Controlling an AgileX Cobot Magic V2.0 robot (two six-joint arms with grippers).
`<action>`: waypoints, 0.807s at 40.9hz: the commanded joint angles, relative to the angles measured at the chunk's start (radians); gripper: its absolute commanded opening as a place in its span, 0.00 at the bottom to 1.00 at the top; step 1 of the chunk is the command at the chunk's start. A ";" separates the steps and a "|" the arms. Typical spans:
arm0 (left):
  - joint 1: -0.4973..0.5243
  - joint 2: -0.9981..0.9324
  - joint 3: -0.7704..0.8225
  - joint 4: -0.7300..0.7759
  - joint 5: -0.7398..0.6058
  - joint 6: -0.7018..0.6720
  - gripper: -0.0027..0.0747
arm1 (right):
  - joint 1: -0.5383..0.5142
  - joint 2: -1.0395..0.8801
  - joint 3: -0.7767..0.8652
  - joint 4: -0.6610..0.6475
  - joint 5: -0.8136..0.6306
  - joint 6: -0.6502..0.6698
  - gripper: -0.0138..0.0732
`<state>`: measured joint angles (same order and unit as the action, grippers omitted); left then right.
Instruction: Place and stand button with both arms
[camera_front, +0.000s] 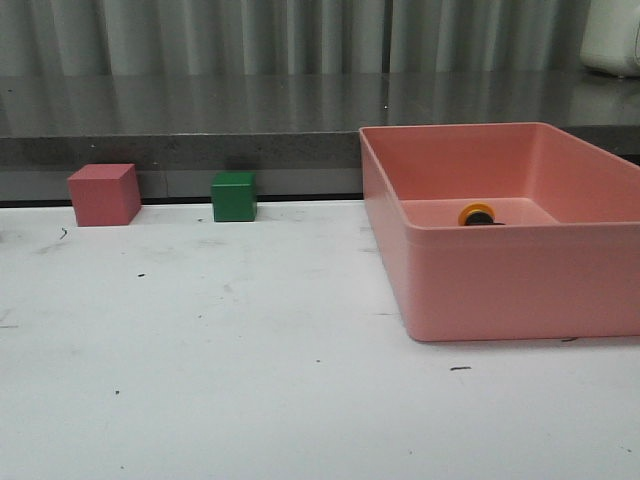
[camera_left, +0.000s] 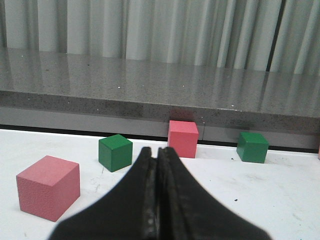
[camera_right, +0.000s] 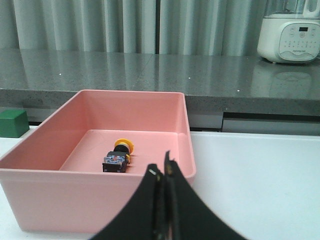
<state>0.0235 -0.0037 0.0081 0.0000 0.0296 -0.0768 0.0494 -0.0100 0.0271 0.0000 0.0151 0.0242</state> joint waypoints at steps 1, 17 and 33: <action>-0.007 -0.023 0.016 0.000 -0.083 0.001 0.01 | -0.003 -0.018 -0.003 0.000 -0.082 -0.006 0.08; -0.007 -0.023 0.016 0.000 -0.083 0.001 0.01 | -0.003 -0.018 -0.003 0.000 -0.082 -0.006 0.08; -0.007 -0.023 0.014 0.000 -0.098 0.001 0.01 | -0.003 -0.018 -0.003 0.000 -0.093 -0.006 0.08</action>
<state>0.0235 -0.0037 0.0081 0.0000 0.0296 -0.0768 0.0494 -0.0100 0.0271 0.0000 0.0144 0.0242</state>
